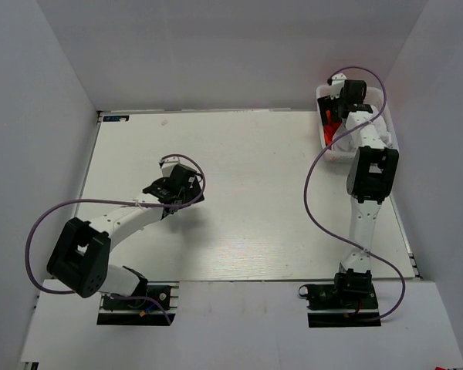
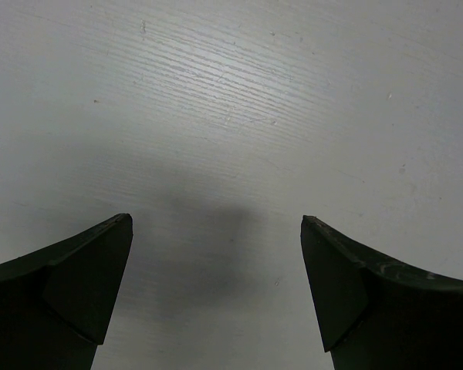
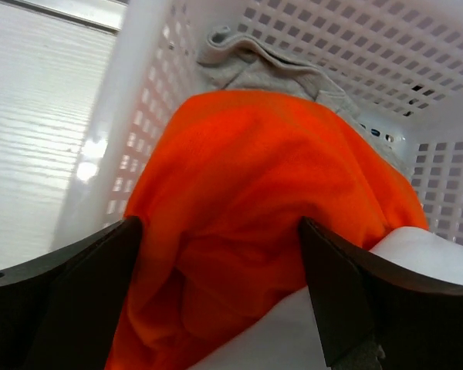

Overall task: Fold and stack the t-shirts
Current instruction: Grab crumpled tshirt from bin with the right arm

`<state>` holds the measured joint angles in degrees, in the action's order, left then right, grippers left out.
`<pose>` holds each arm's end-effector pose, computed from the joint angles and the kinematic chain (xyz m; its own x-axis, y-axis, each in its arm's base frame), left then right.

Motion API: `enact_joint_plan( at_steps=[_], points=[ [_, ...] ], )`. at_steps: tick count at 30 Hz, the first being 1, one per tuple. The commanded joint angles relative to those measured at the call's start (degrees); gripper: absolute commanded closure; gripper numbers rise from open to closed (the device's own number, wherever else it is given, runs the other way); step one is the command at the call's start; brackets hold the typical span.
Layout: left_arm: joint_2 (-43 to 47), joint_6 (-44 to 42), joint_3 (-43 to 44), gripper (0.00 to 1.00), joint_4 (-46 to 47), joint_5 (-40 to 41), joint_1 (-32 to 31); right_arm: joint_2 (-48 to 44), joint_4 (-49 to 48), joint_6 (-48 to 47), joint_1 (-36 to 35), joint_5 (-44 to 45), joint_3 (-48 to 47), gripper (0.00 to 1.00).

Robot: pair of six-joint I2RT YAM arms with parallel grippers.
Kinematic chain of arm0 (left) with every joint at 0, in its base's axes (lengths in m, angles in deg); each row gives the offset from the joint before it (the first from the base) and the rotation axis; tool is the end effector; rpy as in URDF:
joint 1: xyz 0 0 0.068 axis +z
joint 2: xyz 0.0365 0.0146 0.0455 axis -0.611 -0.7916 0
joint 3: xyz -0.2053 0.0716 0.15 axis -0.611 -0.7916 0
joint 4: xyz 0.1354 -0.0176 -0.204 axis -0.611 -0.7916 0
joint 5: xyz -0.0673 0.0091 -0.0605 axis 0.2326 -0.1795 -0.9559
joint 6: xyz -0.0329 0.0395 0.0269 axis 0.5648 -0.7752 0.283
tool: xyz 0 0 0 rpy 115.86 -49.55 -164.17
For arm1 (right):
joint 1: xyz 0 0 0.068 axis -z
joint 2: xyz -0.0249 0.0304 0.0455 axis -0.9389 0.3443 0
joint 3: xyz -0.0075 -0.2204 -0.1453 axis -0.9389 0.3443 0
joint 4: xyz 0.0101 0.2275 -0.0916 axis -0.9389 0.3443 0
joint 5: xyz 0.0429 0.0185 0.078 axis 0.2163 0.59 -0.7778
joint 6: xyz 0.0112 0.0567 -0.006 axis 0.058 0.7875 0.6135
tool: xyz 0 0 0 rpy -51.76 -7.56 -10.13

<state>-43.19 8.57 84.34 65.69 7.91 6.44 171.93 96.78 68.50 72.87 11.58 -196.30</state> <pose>0.2292 -0.1196 0.1950 -0.7211 -0.2714 -0.6375 -0.2547 0.9595 -0.1204 0.5382 -0.0277 0.2291 -0.5277 -0.3337 -0.7811 -0.1625 0.9423 -0.2928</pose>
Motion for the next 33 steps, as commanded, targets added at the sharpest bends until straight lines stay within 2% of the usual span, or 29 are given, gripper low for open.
enact_joint_plan(
  at_steps=[1,2,4,5,6,8,9,12,13,15,19,26,33],
  points=[
    [-0.41,-0.39,2.51,0.0,-0.88,0.07,0.29,2.12,-4.23,-0.1,-0.11,2.51,-2.71,0.13],
    [-1.1,-0.39,2.52,0.0,-0.88,0.07,0.29,2.38,-5.28,-0.01,-0.19,2.77,-2.71,0.18],
    [-1.81,-0.39,3.13,0.0,-0.88,0.07,0.29,3.26,-6.07,0.86,-0.02,3.13,-2.62,0.36],
    [-3.12,-0.39,3.74,0.0,-0.88,0.07,0.29,3.26,-6.95,1.82,-0.1,3.39,-2.54,0.53],
    [-3.13,-0.39,4.36,0.0,-0.88,0.07,0.29,3.35,-7.31,2.01,-0.02,3.82,-2.45,0.61],
    [-4.01,-0.39,5.06,0.0,-1.4,0.07,0.29,3.09,-8.97,2.62,-0.02,5.23,-1.13,0.74],
    [-4.8,-0.39,5.59,0.0,-1.4,0.07,0.29,2.22,-10.98,2.8,-0.02,5.41,-0.52,0.84],
    [-6.03,-0.39,5.59,0.0,-1.4,0.07,0.29,0.28,-13.8,3.76,-0.02,5.24,1.24,0.93],
    [-6.56,-0.39,5.59,0.0,-1.4,-0.45,0.29,-1.29,-14.51,3.94,-0.1,6.54,1.51,0.93],
    [-7.08,-0.39,6.12,0.0,-1.4,-0.46,0.29,-2.35,-17.48,5.96,-0.1,8.56,1.95,1.0],
    [-7.7,-0.39,6.65,0.0,-1.4,-0.99,0.29,-7.09,-22.74,9.39,0.25,9.1,2.56,1.0],
    [-6.03,-0.39,5.6,0.0,0.18,-1.51,0.29,-14.47,-25.85,13.07,0.25,8.57,1.95,1.0],
    [-4.28,-0.39,4.45,0.0,0.79,-2.04,0.29,-19.23,-30.33,12.12,0.42,12.96,1.51,1.0]
  ],
)
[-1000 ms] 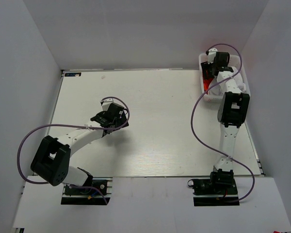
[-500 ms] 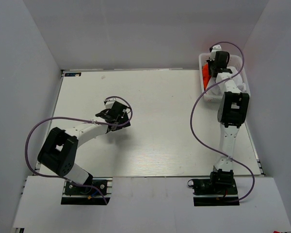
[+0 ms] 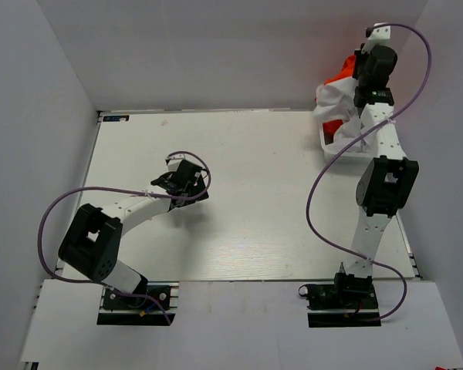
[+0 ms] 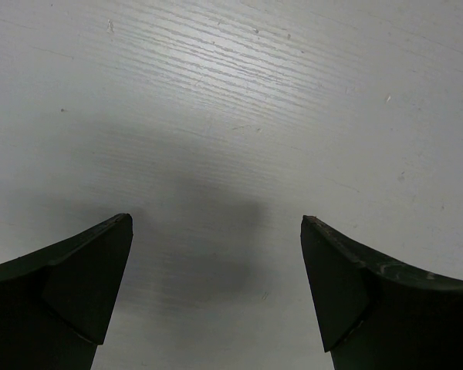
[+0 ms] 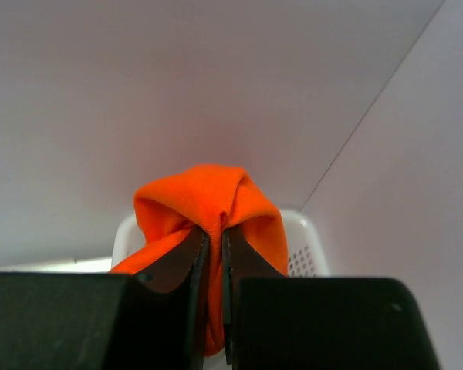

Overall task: Fold and stack the t-shirts
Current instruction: Grab crumpled tshirt from bin with the right arm, then move the tshirt to the center of the board

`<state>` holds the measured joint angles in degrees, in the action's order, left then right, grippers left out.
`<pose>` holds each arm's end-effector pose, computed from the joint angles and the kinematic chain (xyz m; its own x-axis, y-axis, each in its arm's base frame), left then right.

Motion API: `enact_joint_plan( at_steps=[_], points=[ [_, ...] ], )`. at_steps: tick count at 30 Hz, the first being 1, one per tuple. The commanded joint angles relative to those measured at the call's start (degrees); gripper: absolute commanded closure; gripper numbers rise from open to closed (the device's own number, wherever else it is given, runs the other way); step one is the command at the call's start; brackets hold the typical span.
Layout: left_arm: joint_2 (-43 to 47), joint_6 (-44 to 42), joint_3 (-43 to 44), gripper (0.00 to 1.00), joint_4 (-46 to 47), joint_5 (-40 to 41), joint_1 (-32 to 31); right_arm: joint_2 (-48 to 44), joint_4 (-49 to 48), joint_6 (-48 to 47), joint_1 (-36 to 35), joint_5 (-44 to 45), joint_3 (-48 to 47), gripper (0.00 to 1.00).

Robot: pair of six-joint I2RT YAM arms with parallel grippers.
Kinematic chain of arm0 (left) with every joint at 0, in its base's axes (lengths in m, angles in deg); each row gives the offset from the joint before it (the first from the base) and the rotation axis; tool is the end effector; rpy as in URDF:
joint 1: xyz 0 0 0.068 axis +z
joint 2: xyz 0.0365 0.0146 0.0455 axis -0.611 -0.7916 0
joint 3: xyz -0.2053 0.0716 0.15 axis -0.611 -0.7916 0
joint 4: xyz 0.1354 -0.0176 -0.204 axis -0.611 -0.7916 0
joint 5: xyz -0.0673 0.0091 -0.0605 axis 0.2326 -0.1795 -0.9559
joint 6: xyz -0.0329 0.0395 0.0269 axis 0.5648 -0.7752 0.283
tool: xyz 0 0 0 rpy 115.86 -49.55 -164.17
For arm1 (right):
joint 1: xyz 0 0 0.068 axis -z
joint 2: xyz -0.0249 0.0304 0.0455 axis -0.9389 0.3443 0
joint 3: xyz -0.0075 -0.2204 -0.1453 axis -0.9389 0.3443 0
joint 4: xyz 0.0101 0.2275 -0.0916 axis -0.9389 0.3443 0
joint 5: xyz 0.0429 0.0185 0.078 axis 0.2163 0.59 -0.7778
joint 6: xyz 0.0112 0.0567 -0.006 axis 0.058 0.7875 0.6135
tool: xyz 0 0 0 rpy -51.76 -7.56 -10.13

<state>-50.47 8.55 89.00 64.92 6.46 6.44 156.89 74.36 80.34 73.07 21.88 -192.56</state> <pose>0.2484 -0.1323 0.1850 -0.7628 -0.2534 -0.5949 -0.2480 0.9643 -0.0928 0.4993 -0.0348 0.3820 -0.0310 -0.1583 -0.9869 0.2156 0.9631 -0.1613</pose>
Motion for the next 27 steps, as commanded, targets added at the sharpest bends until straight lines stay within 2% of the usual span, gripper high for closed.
enact_joint_plan(
  at_steps=[1,12,19,22,27],
  points=[
    [3.7,-0.36,-0.21,0.0,1.56,-0.6,0.29,-4.98,-8.08,0.1,0.14,2.85,-2.23,1.0],
    [5.99,-0.36,-1.79,0.0,3.14,-1.74,0.29,-10.7,-6.6,-0.96,0.49,3.74,-8.11,1.0],
    [7.13,-0.36,-2.32,0.0,3.67,-2.27,0.29,-12.99,-6.42,-0.61,0.4,1.97,-7.94,1.0],
    [7.66,-0.36,-2.84,0.0,3.67,-2.27,0.29,-13.42,-7.55,0.79,0.58,0.39,-8.64,1.0],
    [8.71,-0.36,-3.36,0.0,3.67,-2.27,0.29,-13.95,-6.42,6.67,0.05,-8.82,-13.29,1.0]
  ],
)
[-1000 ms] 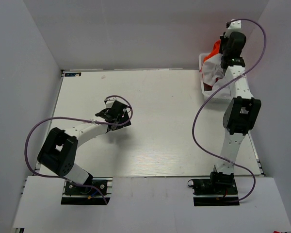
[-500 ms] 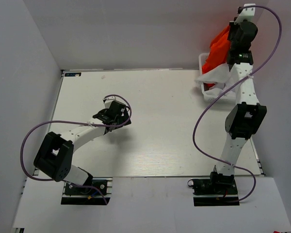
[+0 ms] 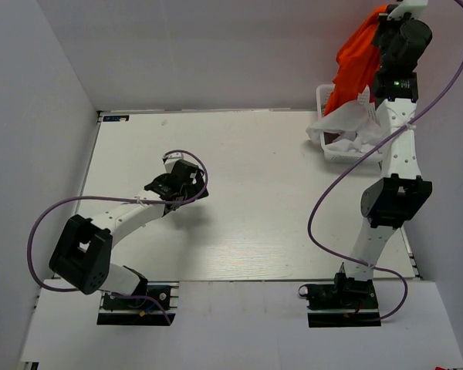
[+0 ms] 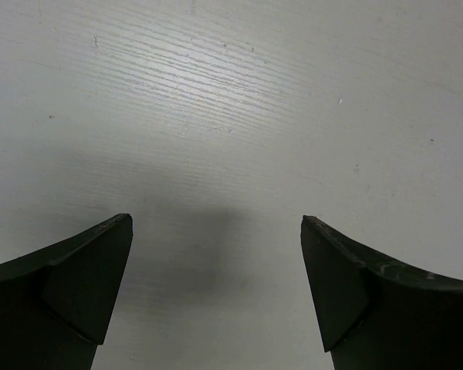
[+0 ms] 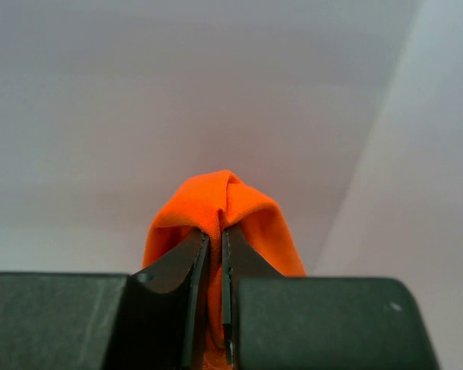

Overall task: Fold and stack the t-shirts
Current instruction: Move the tshirt to the center of the board

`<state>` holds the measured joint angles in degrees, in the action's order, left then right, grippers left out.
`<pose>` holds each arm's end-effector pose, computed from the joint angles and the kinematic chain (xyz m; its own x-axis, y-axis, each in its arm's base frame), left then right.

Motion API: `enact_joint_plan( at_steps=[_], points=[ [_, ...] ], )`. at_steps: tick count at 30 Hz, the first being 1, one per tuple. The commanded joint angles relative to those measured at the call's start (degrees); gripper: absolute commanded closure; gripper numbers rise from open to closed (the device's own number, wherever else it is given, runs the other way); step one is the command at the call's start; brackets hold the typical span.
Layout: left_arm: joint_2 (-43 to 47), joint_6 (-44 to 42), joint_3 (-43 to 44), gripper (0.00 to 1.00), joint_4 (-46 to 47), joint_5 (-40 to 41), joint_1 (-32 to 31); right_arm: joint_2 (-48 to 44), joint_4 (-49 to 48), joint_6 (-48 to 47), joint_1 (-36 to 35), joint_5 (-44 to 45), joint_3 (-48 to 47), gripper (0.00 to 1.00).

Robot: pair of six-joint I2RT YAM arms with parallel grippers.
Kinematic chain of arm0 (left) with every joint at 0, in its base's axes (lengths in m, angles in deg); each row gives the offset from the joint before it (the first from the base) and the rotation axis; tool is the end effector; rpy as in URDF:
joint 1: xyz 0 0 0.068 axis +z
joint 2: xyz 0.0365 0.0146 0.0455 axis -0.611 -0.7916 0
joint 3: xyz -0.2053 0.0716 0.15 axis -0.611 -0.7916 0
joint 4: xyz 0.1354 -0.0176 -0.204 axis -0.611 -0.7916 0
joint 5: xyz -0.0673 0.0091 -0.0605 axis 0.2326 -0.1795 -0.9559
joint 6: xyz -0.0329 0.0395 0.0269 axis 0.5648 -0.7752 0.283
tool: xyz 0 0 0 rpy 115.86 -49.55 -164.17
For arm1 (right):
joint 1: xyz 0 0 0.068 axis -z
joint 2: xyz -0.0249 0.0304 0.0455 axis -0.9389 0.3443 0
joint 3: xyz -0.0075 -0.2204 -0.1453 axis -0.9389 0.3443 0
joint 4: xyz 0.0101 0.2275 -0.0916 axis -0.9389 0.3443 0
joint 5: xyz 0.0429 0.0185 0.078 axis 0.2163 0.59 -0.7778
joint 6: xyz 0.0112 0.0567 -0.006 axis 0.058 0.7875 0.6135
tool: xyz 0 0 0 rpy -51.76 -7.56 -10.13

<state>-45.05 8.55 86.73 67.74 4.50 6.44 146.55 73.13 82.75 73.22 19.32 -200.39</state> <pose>0.2396 -0.1285 0.2007 -0.7224 -0.2874 -0.6290 -0.2195 0.9578 -0.1856 0.4244 -0.0299 0.5101 0.3128 -0.1380 -0.9397 0.2088 0.9752 -0.0737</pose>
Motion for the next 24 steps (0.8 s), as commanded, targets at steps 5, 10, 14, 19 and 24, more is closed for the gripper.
enact_joint_plan(
  at_steps=[5,10,14,19,24],
  points=[
    [4.43,-0.36,-1.1,0.0,1.37,-0.83,0.29,-7.12,-4.76,12.88,-0.45,-19.53,-5.22,1.0],
    [7.59,-0.36,-1.62,0.0,0.15,0.31,0.29,-9.59,-2.03,19.91,-5.35,-40.78,-0.93,1.0],
    [11.72,0.51,-1.62,0.0,-3.71,3.47,0.29,-11.52,-2.46,19.49,-11.43,-47.22,6.35,1.0],
    [17.96,3.59,-2.32,0.0,-8.72,7.07,0.29,-11.09,0.59,13.52,-21.71,-49.6,8.94,1.0],
    [23.68,8.24,-4.43,0.0,-12.94,8.92,0.29,-11.79,0.36,10.34,-28.83,-49.53,15.3,1.0]
  ],
)
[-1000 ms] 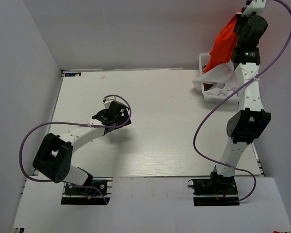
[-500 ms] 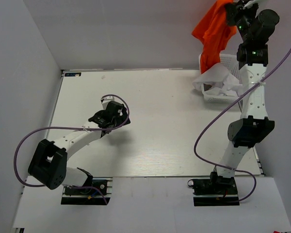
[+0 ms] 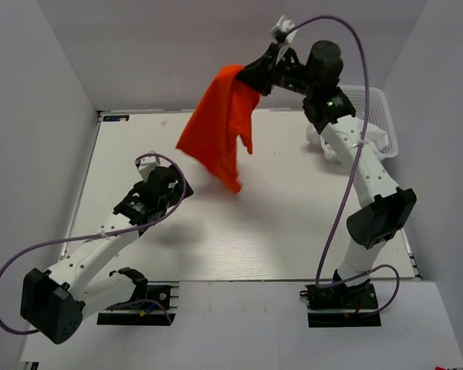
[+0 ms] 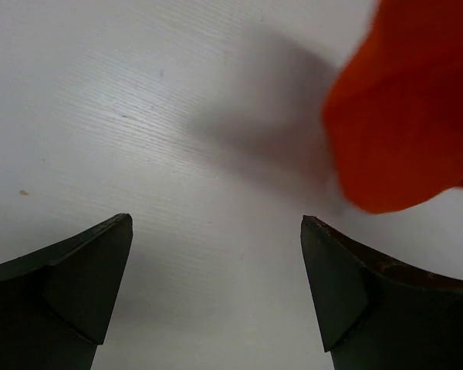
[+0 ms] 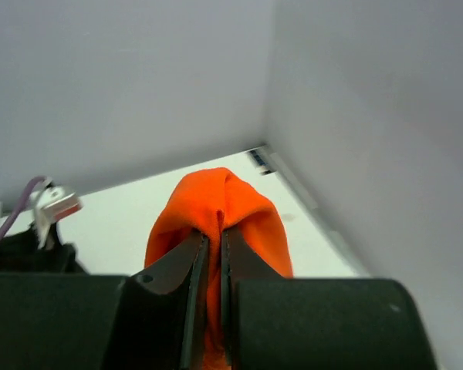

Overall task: Fold and stack the t-shirts
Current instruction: Move the tshirt to the center of the board

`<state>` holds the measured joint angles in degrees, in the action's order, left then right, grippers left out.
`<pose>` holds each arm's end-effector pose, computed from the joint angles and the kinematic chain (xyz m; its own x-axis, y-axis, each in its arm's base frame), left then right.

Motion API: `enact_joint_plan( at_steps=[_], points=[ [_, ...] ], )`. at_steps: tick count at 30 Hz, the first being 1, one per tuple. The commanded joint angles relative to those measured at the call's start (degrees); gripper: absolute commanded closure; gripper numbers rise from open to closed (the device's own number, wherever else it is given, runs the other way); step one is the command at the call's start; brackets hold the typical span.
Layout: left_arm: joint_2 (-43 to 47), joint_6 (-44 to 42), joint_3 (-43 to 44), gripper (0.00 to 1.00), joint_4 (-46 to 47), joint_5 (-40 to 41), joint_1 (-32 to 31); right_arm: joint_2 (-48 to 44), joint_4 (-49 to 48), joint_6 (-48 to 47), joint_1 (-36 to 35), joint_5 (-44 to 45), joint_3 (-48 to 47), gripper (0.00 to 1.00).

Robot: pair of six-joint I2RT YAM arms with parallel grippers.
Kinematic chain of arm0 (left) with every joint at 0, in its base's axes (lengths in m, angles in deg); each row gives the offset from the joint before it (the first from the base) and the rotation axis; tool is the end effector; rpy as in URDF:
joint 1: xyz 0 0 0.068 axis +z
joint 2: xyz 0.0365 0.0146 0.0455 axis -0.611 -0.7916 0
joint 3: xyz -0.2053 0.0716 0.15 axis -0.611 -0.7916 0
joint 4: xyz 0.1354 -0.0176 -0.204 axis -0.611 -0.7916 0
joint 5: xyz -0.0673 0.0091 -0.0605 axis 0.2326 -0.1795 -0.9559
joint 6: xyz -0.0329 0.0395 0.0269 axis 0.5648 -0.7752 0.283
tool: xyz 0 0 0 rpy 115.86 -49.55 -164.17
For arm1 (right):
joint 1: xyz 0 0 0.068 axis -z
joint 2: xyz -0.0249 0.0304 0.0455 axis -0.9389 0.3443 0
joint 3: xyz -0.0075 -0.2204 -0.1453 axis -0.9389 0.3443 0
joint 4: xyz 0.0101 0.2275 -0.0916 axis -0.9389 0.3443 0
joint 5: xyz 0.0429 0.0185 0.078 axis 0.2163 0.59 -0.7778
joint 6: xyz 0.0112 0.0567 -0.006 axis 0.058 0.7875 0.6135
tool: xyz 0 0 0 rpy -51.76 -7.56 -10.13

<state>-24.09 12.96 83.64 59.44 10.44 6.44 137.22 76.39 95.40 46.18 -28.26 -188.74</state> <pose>0.1880 -0.0927 0.2557 -0.5542 -0.4166 -0.7206 -0.2883 0.9082 -0.3034 0.3410 0.1792 0.5010 0.1330 0.1411 -0.9810 -0.9021 0.4272 -0.0609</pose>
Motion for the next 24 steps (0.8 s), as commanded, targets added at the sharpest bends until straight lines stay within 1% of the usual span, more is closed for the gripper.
enact_joint_plan(
  at_steps=[1,2,3,5,6,7,8,9,10,13,16,21,24],
  points=[
    [4.29,4.36,-1.35,0.0,-5.43,2.98,0.29,-3.07,-3.96,-2.14,-2.24,-1.59,5.88,1.0],
    [5.0,4.97,-1.36,0.0,-6.83,2.98,0.29,-4.29,-6.14,-1.96,-2.85,-1.07,10.25,1.0],
    [5.71,5.59,-1.36,0.0,-7.45,3.59,0.29,-5.26,-8.17,-1.96,-3.38,1.37,12.47,1.0],
    [6.85,6.3,-1.36,0.0,-8.15,4.21,0.29,-6.85,-11.67,-1.78,-4.0,3.67,21.67,1.0],
    [7.64,6.82,-1.88,0.0,-8.16,4.21,0.29,-7.37,-12.14,-1.61,-4.18,6.99,23.72,1.0],
    [7.65,6.82,-1.88,0.0,-8.16,4.74,0.29,-7.64,-12.23,-1.43,-4.44,8.07,29.31,0.84],
    [7.65,6.82,-1.88,0.0,-8.68,4.74,0.29,-7.64,-13.01,-1.08,-4.36,10.86,31.28,0.54],
    [7.65,7.52,-1.36,0.0,-9.38,4.74,0.29,-6.86,-13.63,0.14,-4.27,11.5,33.13,0.42],
    [7.65,7.53,-1.36,0.0,-9.39,4.74,0.29,-6.24,-13.9,0.59,-4.35,13.07,37.41,0.1],
    [6.07,7.53,-1.36,0.0,-9.39,4.74,0.29,-4.92,-10.4,1.38,-4.0,22.89,40.17,0.1],
    [3.97,8.22,-0.65,0.0,-11.41,5.26,0.29,-6.23,-8.89,-0.37,-4.35,28.7,43.59,0.1],
    [1.68,9.46,-0.65,0.0,-12.56,4.39,0.29,-9.57,-7.31,-2.13,-4.62,30.75,48.69,0.1],
    [0.88,11.91,-1.18,0.0,-16.24,1.5,0.29,-10.45,-6.52,-1.43,-5.76,29.88,52.21,0.1]
  ],
)
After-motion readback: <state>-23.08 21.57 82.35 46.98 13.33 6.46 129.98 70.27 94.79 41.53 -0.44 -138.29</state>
